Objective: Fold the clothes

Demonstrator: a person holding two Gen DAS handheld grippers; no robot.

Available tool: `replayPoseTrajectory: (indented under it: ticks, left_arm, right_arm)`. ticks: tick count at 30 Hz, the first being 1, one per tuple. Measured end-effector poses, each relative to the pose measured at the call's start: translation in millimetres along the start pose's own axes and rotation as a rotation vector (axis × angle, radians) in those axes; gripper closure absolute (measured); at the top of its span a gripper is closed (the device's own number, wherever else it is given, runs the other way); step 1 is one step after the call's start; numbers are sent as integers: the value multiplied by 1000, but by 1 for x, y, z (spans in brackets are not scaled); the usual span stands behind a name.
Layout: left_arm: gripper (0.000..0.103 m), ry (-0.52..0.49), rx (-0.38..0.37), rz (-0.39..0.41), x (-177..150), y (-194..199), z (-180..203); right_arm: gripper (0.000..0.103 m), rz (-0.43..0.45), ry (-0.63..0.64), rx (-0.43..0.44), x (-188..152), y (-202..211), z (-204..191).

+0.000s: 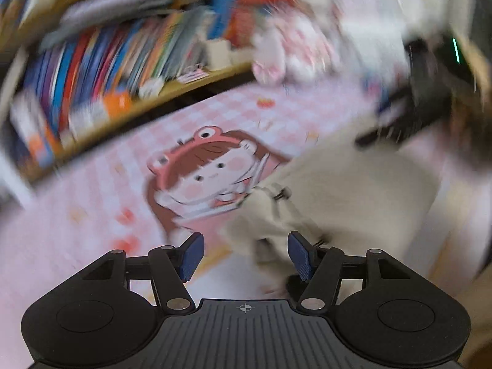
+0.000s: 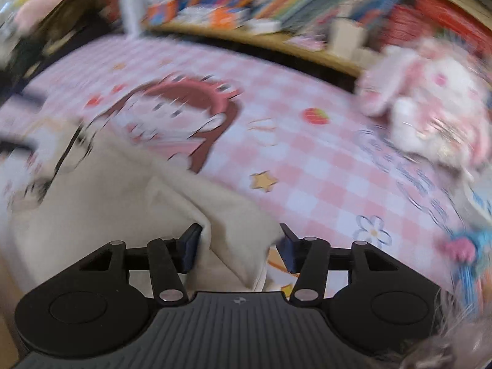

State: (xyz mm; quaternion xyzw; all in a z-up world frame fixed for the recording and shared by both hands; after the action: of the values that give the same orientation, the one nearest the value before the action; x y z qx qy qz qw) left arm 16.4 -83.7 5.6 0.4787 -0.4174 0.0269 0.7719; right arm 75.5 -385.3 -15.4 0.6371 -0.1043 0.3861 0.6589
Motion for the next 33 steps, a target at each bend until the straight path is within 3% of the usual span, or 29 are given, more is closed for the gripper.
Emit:
replayPoseTrajectory:
  ticks: [3, 6, 9, 11, 12, 13, 14, 17, 20, 22, 24, 29, 31, 33]
  left_arm:
    - [43, 212, -133, 86, -12, -2, -13]
    - [47, 340, -188, 107, -23, -14, -23]
    - [53, 454, -238, 118, -34, -24, -33]
    - [62, 522, -276, 130, -39, -31, -38]
    - [72, 549, -294, 130, -41, -34, -40]
    - [90, 575, -315, 129, -42, -37, -41]
    - [99, 598, -339, 126, -43, -37, -43]
    - [100, 686, -467, 265, -42, -10, -50]
    - [100, 709, -407, 266, -49, -5, -61]
    - [100, 789, -388, 202, -62, -21, -77]
    - [97, 822, -389, 192, -68, -26, -83]
    - [88, 797, -357, 208, -60, -25, -89]
    - [79, 775, -352, 215, -53, -27, -91]
    - [78, 761, -345, 205, -46, -33, -93]
  right_arm:
    - [52, 28, -200, -71, -6, 12, 16]
    - [57, 23, -386, -47, -21, 31, 31]
    - [61, -11, -488, -14, -41, 42, 33]
    - [65, -57, -506, -30, -53, 39, 28]
    - [71, -76, -515, -32, -57, 35, 26]
    - [77, -88, -535, -24, -60, 32, 25]
    - [80, -93, -567, -6, -63, 28, 25]
    - [86, -111, -679, 36, -70, 20, 30]
    - [86, -122, -745, 65, -76, 16, 32]
    - [86, -123, -754, 80, -78, 13, 30]
    - [85, -116, -752, 70, -78, 12, 28]
    - [84, -114, -736, 41, -74, 13, 24]
    - [84, -114, -734, 34, -74, 13, 22]
    - [84, -115, -742, 32, -74, 13, 22]
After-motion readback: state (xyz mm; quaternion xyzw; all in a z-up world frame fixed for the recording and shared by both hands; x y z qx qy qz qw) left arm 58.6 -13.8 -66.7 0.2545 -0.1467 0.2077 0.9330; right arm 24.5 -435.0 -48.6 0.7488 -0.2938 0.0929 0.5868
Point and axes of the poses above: each gripper's, at about its wrist camera, not at the fingertips, and y roughly against the way its jaws point, z to its right, x to its top, the point moved 1 cm from there along -y, roughly the way its jaws point, and after that the axes turned 13 degrees about -x, right-handed, at the moved point
